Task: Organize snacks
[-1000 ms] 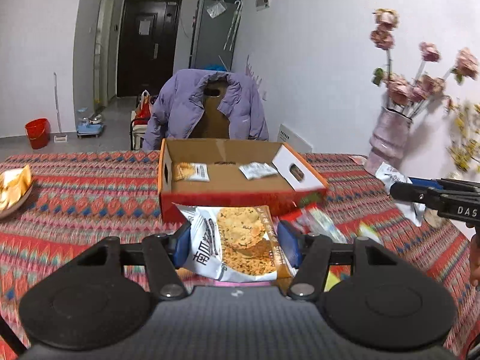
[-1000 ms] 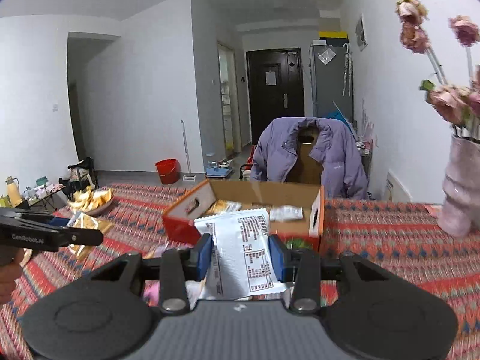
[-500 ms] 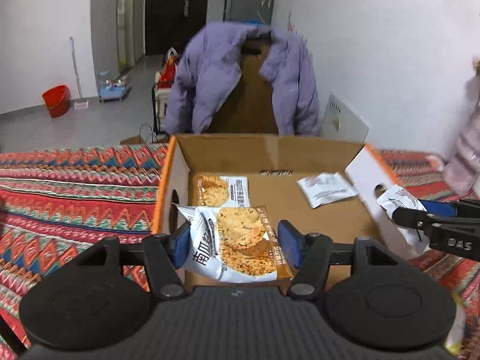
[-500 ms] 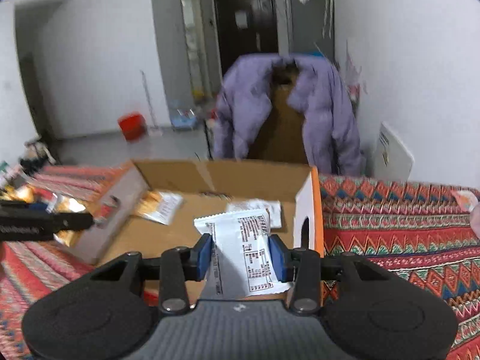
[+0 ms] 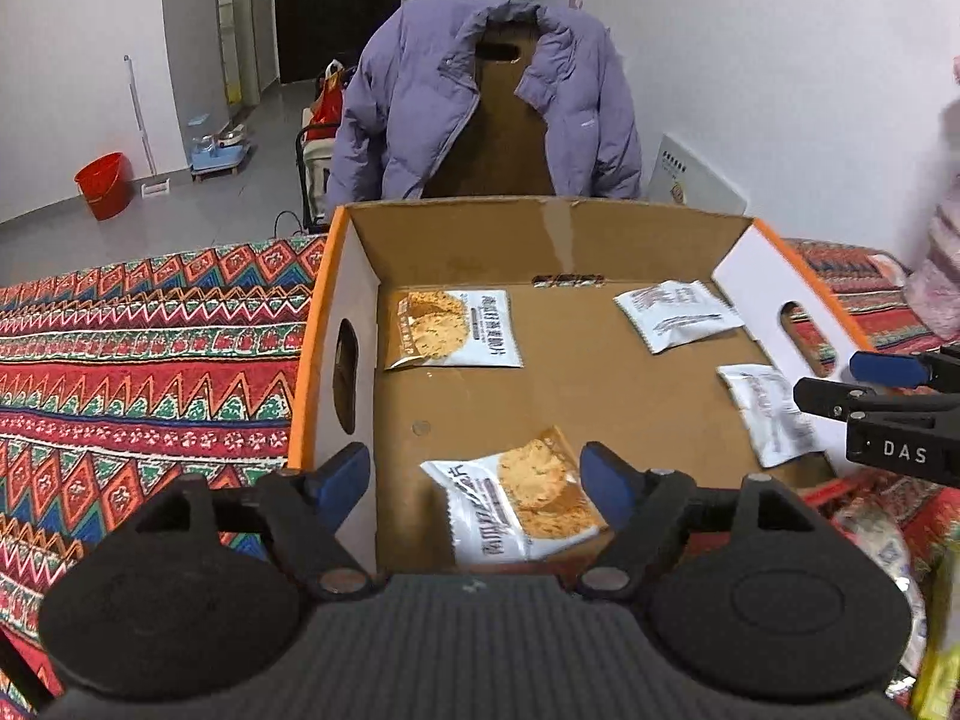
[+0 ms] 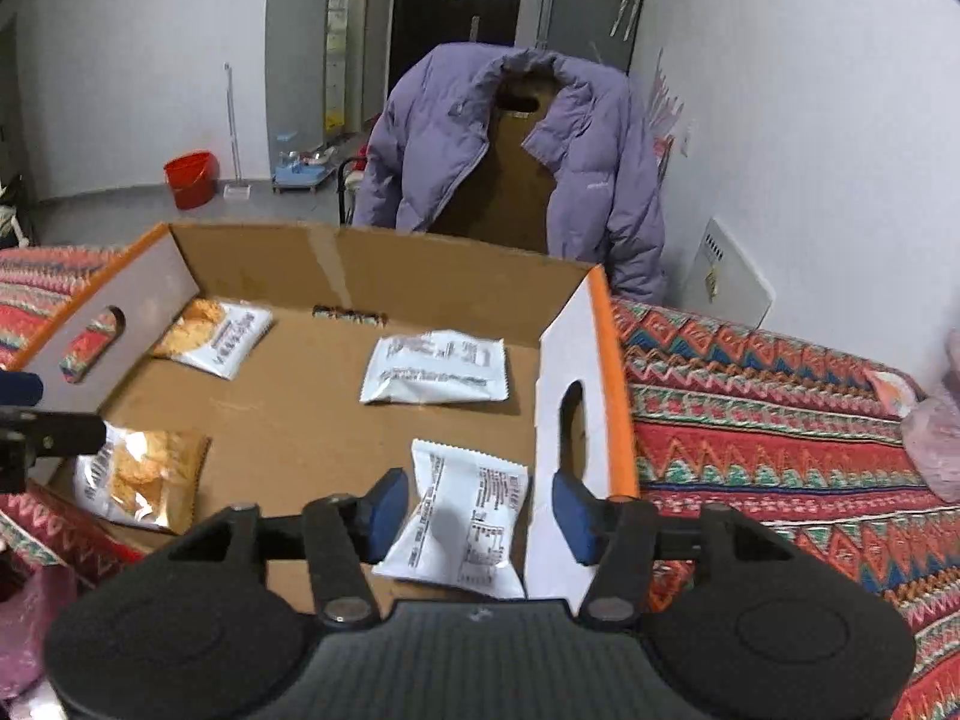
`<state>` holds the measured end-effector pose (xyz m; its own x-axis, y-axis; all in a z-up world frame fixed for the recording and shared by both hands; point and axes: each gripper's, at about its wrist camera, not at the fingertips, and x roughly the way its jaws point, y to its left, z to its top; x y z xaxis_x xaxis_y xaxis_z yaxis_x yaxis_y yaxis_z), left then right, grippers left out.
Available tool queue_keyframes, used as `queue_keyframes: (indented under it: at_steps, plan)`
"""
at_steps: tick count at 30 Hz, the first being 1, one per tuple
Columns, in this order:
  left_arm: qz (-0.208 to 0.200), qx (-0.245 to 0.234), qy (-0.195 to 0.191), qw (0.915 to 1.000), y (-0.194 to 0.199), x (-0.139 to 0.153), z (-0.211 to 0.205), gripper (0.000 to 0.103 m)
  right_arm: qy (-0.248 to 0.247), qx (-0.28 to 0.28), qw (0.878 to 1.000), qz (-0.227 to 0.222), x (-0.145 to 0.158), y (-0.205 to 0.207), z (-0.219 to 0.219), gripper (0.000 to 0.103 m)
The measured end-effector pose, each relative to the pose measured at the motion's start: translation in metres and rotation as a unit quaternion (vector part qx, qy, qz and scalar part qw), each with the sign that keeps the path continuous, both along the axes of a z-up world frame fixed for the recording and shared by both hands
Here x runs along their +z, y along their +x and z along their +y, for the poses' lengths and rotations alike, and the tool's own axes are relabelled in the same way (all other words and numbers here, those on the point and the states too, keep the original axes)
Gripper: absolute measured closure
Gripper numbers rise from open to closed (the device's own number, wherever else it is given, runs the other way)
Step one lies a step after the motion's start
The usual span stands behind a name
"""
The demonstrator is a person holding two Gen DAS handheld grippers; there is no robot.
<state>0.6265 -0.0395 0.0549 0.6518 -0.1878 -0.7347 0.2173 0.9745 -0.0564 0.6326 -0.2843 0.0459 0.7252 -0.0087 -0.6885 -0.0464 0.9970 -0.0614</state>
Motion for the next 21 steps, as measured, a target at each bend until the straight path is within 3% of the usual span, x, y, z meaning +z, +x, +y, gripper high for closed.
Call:
queue_keyframes:
  at_steps: [7,10,12,16,19,21]
  plan:
    - [-0.030,0.007,-0.002,0.9995,-0.040,0.028,0.003,0.019,0.007,-0.002,1.000,-0.021,0.035,-0.046,-0.001,0.014]
    - [-0.036,0.019,-0.002,0.9992,-0.063,0.036,0.006,0.016,0.009,-0.010,1.000,-0.018,0.045,-0.067,0.000,0.010]
    - [-0.036,0.040,0.003,0.9985,-0.082,0.043,0.008,0.005,0.004,-0.015,1.000,-0.015,0.052,-0.083,0.004,0.006]
    - [-0.019,0.103,0.001,0.9945,-0.134,0.069,0.005,0.005,-0.004,-0.026,0.999,-0.036,0.068,-0.116,0.003,0.003]
    - [-0.006,0.116,0.008,0.9932,-0.187,0.100,-0.006,0.000,0.001,-0.040,0.998,-0.047,0.077,-0.129,-0.005,0.000]
    - [-0.024,0.090,0.012,0.9956,-0.226,0.121,-0.017,0.000,0.005,-0.048,0.998,-0.045,0.078,-0.133,-0.011,0.000]
